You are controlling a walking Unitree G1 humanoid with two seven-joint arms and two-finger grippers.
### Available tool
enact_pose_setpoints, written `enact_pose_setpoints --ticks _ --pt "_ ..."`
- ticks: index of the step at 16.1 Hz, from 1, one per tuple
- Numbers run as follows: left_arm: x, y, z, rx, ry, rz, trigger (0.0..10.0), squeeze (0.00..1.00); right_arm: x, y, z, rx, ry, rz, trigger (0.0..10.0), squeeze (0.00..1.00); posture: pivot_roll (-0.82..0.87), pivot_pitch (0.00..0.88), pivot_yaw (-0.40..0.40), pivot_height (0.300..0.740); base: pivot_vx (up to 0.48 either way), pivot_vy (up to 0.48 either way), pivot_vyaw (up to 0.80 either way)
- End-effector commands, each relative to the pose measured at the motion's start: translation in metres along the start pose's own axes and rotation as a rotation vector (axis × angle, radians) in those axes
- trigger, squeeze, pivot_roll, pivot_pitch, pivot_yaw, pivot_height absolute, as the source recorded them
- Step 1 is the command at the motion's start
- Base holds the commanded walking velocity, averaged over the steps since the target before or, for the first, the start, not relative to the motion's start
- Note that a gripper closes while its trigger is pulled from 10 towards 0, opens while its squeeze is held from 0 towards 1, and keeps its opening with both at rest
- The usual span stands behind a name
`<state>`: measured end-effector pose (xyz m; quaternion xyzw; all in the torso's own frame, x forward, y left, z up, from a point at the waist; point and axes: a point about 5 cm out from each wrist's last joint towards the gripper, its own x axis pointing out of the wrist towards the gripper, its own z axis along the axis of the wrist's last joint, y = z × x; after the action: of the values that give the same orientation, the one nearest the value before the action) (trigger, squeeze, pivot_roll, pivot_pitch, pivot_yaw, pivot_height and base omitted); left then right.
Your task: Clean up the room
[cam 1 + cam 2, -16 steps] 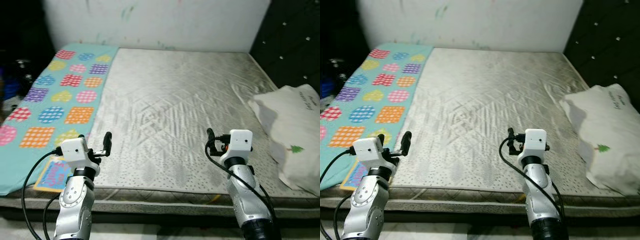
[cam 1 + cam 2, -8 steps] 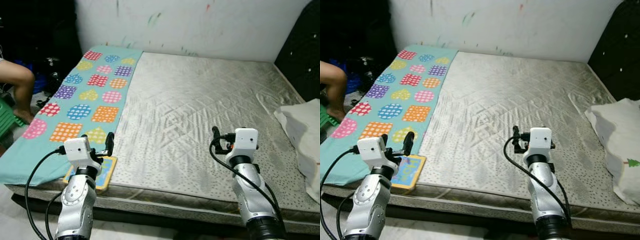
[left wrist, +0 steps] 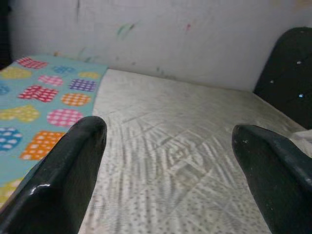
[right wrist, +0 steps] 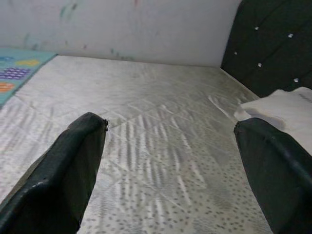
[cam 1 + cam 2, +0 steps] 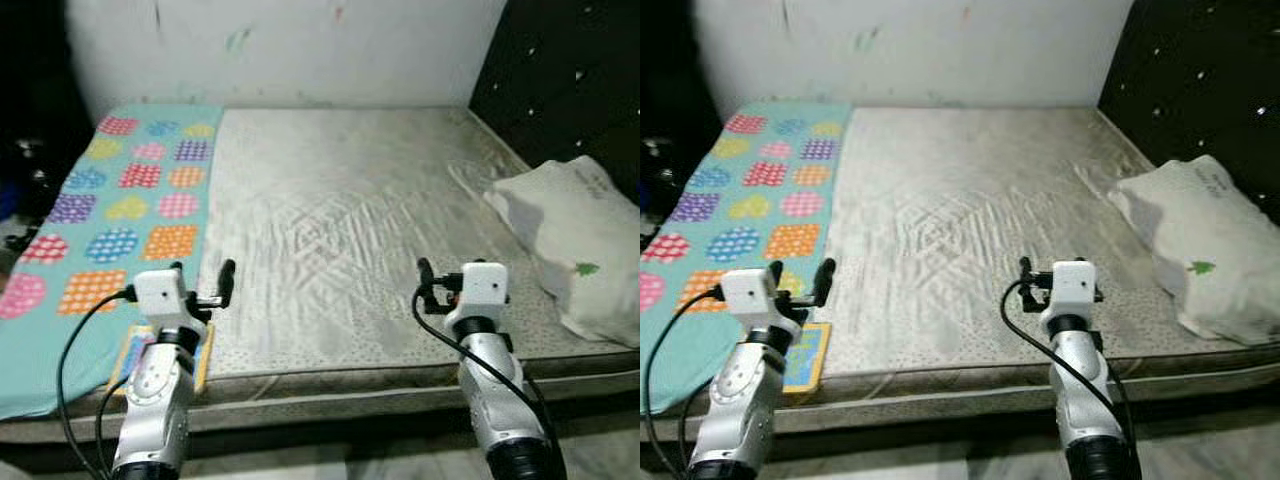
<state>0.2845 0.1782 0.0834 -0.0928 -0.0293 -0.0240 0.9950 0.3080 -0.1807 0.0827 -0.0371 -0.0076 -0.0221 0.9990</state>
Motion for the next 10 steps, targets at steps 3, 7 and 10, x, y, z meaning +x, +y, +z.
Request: enact_pose_setpoints --ticks 3,7,10 --pt "-0.0007 -0.0023 0.0001 -0.006 -0.007 -0.026 10.0 0.00 0.0025 -0.0028 0.0037 -0.003 -0.018 -0.008 10.0 0.00 -0.07 0.000 0.016 0.740 0.000 0.000 0.00" --pt "-0.0012 -0.0047 -0.0005 -0.015 -0.003 -0.044 10.0 0.00 0.0022 -0.0020 0.0039 -0.009 -0.022 -0.007 10.0 0.00 -0.07 0.000 0.021 0.740 0.063 0.000 0.00" --pt "-0.0028 -0.0084 -0.0026 -0.025 0.006 -0.065 10.0 0.00 0.0030 -0.0071 0.0051 -0.011 -0.026 -0.025 10.0 0.00 -0.08 0.000 0.028 0.740 0.287 0.000 0.00"
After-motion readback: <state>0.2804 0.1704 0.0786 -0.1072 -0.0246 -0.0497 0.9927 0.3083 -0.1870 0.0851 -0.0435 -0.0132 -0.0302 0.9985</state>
